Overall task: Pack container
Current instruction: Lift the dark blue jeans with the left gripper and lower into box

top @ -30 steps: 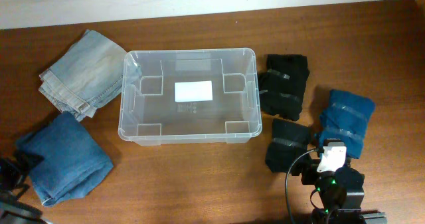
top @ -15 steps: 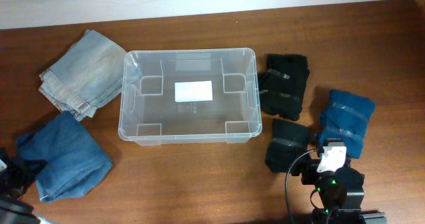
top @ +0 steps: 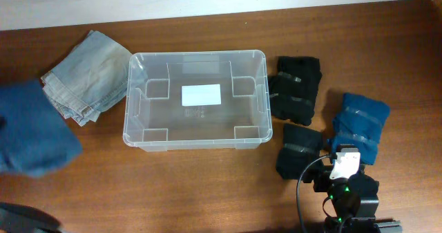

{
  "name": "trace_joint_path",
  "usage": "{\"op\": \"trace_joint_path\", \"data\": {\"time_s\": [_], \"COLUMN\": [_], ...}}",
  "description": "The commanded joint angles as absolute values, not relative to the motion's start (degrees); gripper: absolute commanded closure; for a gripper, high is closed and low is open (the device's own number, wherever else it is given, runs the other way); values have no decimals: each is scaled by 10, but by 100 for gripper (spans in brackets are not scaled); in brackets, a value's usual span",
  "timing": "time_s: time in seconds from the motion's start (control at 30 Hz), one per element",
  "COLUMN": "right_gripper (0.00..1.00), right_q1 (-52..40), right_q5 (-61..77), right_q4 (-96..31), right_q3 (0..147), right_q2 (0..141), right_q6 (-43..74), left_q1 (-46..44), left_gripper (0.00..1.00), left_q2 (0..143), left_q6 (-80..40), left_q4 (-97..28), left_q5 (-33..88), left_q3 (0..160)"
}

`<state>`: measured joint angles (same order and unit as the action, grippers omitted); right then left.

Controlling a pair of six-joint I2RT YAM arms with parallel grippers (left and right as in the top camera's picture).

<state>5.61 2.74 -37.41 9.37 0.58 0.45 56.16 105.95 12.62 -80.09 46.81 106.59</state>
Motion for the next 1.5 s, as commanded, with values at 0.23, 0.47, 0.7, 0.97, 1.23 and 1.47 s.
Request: {"op": "trace_joint_path", "data": {"time_s": [0.23, 0.47, 0.7, 0.97, 1.23, 1.47], "right_gripper": [2, 2, 2, 2, 2, 1], "right_q1": [60, 60, 60, 60, 60, 60], "right_q5": [32, 32, 32, 32, 32, 32], "right_q4": [-374, -374, -374, -374, -374, -374], "right_q3": [90, 90, 90, 90, 90, 90], "right_q2": [2, 2, 2, 2, 2, 2], "right_q6": [9, 9, 9, 9, 9, 9], "left_q1": [186, -26, -148, -202, -229, -251], "left_gripper": [99, 100, 99, 100, 99, 99], "left_q2": [902, 938, 1017, 1096, 1138, 1140], "left_q6": [-108, -222, -310, -353, -388, -392], "left_q4": [-676, -622, -585, -587, -597, -640], "left_q5": [489, 305, 270, 266, 241, 242], "left_q3": [1133, 1133, 1133, 1133, 1133, 1133]}}
